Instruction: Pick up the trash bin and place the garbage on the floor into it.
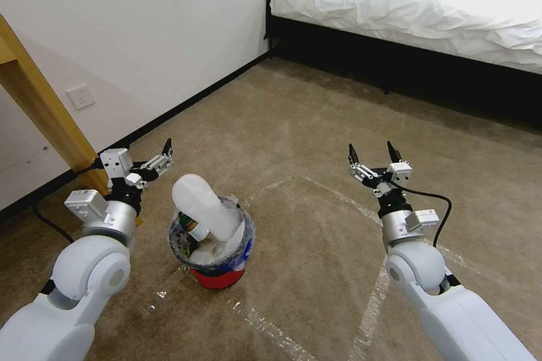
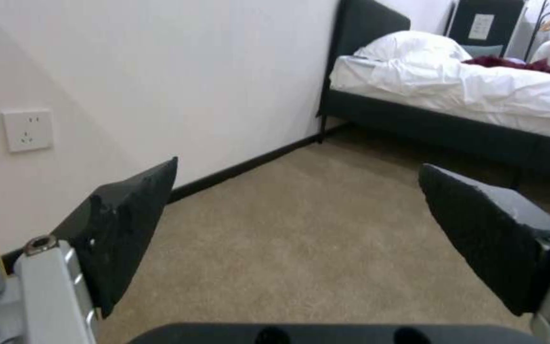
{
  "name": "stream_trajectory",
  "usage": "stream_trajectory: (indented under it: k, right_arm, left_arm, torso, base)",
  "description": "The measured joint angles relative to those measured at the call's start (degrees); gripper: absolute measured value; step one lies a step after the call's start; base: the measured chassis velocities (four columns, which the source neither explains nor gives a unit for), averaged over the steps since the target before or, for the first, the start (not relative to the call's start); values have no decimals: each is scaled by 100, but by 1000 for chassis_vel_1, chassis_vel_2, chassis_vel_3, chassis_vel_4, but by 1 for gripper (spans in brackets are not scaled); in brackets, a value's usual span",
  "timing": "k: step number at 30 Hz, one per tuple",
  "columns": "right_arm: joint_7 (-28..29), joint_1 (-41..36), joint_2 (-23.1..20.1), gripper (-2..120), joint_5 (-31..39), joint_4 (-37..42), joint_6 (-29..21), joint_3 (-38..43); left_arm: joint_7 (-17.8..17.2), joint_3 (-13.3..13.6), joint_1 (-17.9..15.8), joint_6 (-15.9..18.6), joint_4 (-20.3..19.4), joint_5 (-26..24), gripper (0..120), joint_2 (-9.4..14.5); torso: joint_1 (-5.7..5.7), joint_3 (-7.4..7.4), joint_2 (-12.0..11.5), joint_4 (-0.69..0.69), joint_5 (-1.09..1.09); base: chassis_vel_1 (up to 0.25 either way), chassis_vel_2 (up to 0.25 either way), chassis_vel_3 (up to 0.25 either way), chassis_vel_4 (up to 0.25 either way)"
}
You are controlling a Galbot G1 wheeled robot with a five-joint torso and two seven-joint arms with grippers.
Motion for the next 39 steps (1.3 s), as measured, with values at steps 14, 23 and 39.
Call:
stream_trajectory:
  k: [14, 23, 39]
  right_arm:
    - [-5, 20, -2, 100, 11, -9, 7, -11]
    - [-5, 24, -2, 100, 15, -13, 10, -15]
    - [-5, 28, -2, 100, 16, -14, 15, -19]
  left_arm:
    - [-12, 1, 6, 9, -6, -11, 100, -1]
    - [-16, 0, 6, 13, -8, -11, 100, 0]
    - [-19, -1, 5, 16, -8, -12, 100, 1]
  torso:
    - [0, 0, 0, 0, 0]
    - [0, 0, 0, 0, 0]
    - [1, 0, 0, 0, 0]
  base:
    - [0, 0, 0, 0]
    - [0, 0, 0, 0]
    - [0, 0, 0, 0]
